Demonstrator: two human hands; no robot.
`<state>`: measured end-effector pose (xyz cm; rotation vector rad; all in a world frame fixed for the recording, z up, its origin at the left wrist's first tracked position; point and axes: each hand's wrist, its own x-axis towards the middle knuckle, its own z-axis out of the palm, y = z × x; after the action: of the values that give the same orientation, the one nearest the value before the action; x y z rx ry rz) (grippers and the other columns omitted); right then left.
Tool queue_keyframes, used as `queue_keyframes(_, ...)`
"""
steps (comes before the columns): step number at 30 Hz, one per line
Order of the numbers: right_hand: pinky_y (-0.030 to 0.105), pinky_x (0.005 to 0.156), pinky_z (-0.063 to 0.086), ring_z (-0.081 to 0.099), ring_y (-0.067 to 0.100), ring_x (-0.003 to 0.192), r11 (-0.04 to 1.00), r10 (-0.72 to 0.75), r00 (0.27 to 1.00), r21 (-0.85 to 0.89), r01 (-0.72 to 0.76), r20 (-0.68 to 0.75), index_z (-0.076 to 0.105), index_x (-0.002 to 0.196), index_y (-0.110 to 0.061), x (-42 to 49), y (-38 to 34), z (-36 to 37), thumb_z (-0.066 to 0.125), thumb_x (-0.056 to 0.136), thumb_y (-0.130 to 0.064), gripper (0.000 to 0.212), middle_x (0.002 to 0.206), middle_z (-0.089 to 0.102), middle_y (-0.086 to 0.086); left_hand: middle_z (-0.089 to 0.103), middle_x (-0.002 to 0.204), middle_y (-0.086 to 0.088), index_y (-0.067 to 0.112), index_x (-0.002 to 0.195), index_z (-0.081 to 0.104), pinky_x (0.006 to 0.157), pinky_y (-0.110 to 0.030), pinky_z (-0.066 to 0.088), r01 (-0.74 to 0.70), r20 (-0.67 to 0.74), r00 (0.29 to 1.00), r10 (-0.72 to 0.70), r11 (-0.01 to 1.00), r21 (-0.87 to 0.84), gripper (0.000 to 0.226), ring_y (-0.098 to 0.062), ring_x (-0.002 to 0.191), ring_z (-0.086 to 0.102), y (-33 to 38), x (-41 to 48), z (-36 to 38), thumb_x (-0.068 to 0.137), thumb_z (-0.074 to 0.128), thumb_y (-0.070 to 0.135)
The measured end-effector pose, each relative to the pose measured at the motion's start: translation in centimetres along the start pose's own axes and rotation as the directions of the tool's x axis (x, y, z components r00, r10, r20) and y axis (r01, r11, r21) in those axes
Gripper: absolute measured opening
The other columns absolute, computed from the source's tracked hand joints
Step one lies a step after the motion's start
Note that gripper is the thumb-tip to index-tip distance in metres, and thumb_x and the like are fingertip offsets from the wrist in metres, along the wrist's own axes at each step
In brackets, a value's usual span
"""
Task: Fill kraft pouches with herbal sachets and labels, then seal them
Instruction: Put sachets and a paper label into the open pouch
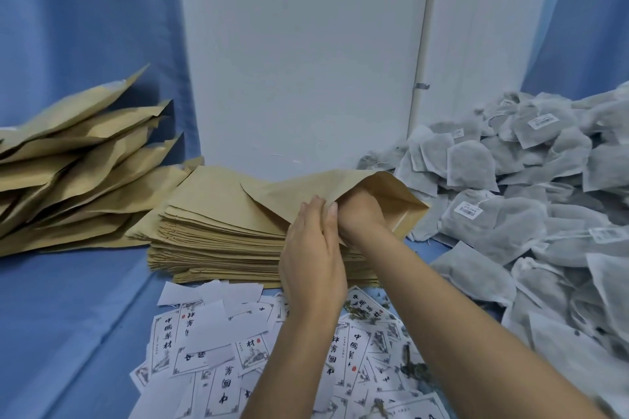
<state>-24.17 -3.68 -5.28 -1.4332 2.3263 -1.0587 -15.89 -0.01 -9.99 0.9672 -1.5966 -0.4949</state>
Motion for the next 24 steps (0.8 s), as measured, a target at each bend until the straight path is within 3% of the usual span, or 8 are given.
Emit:
queue_keyframes(3,0.029,0.074,0.037,0.057,0.032,0.11,0.999,-0.053,0.999,0.008,0.053,0.01,0.061,0.113,-0.005,-0.2,-0.1,-0.2,0.043,0.096,-0.02,0.029,0.115,0.063,0.015,0.057,0.13,0.008,0.025,0.132,0.051,0.098,-0.035,0.042,-0.005,0.014,1.0,0.006,1.0,-0.021,0.068,-0.011,0.123,0.05,0.0,0.3,-0.6,0.087,0.015,0.061)
queue_keyframes(5,0.031,0.073,0.044,0.062,0.028,0.093,0.988,-0.054,0.998,0.142,0.058,-0.031,0.067,0.097,-0.007,-0.7,0.2,-0.5,0.041,0.092,-0.023,0.03,0.096,0.07,0.011,0.063,0.112,0.009,0.025,0.119,0.055,0.082,-0.029,0.044,0.008,-0.011,1.0,-0.009,0.997,-0.075,0.058,-0.01,0.105,0.056,-0.4,0.8,-1.2,0.09,0.018,0.059)
queue_keyframes(8,0.03,0.057,0.041,0.057,0.014,0.059,0.952,-0.129,0.945,0.23,0.203,-0.3,0.059,0.065,-0.009,-2.5,1.1,-1.0,0.043,0.086,-0.02,0.029,0.053,0.063,-0.001,0.059,0.087,0.013,0.035,0.1,0.05,0.061,-0.018,0.034,0.047,-0.03,0.998,-0.051,0.992,-0.117,0.032,-0.004,0.082,0.054,-1.1,1.3,-1.8,0.096,0.024,0.053)
queue_keyframes(10,0.033,0.055,0.037,0.051,0.018,0.061,0.937,-0.224,0.865,0.146,0.318,-0.449,0.055,0.066,-0.008,-2.9,1.5,-1.1,0.045,0.085,-0.016,0.023,0.057,0.058,0.001,0.057,0.084,0.014,0.037,0.098,0.049,0.058,-0.012,0.031,0.056,-0.035,0.998,-0.06,0.992,-0.113,0.031,0.0,0.079,0.053,-1.4,1.3,-1.8,0.095,0.023,0.054)
queue_keyframes(12,0.032,0.063,0.038,0.054,0.023,0.077,0.925,-0.363,0.855,-0.035,0.378,-0.371,0.061,0.084,-0.01,-2.8,1.6,-1.1,0.049,0.084,-0.013,0.013,0.078,0.058,0.004,0.057,0.084,0.015,0.038,0.098,0.049,0.059,-0.01,0.033,0.05,-0.049,0.997,-0.056,0.992,-0.118,0.033,0.003,0.08,0.053,-1.4,1.2,-1.8,0.093,0.022,0.056)
queue_keyframes(16,0.032,0.073,0.04,0.052,0.03,0.11,0.764,-0.565,0.824,-0.352,0.541,0.042,0.05,0.129,-0.02,-1.2,1.8,-0.2,0.055,0.086,-0.016,0.044,0.123,0.054,0.006,0.06,0.085,0.015,0.038,0.097,0.052,0.061,-0.01,0.034,0.018,-0.073,0.997,-0.028,0.991,-0.131,0.036,0.0,0.082,0.055,-1.3,0.9,-1.7,0.092,0.022,0.058)
queue_keyframes(19,0.033,0.074,0.043,0.056,0.029,0.107,0.726,-0.551,0.828,-0.427,0.539,0.108,0.047,0.131,-0.026,0.1,1.5,0.1,0.048,0.093,-0.018,0.039,0.124,0.057,0.004,0.059,0.081,0.011,0.031,0.098,0.058,0.062,-0.021,0.035,-0.008,-0.103,0.995,-0.004,0.994,-0.113,0.047,-0.007,0.079,0.056,-1.2,0.6,-1.6,0.091,0.021,0.059)
queue_keyframes(24,0.032,0.077,0.034,0.052,0.03,0.112,0.687,-0.539,0.828,-0.487,0.539,0.157,0.048,0.127,-0.017,1.1,0.8,1.2,0.043,0.096,-0.017,0.031,0.128,0.053,0.008,0.06,0.084,0.011,0.03,0.1,0.058,0.068,-0.029,0.042,0.003,-0.095,0.995,-0.016,0.991,-0.134,0.049,-0.01,0.083,0.056,-0.9,0.5,-1.4,0.09,0.02,0.06)
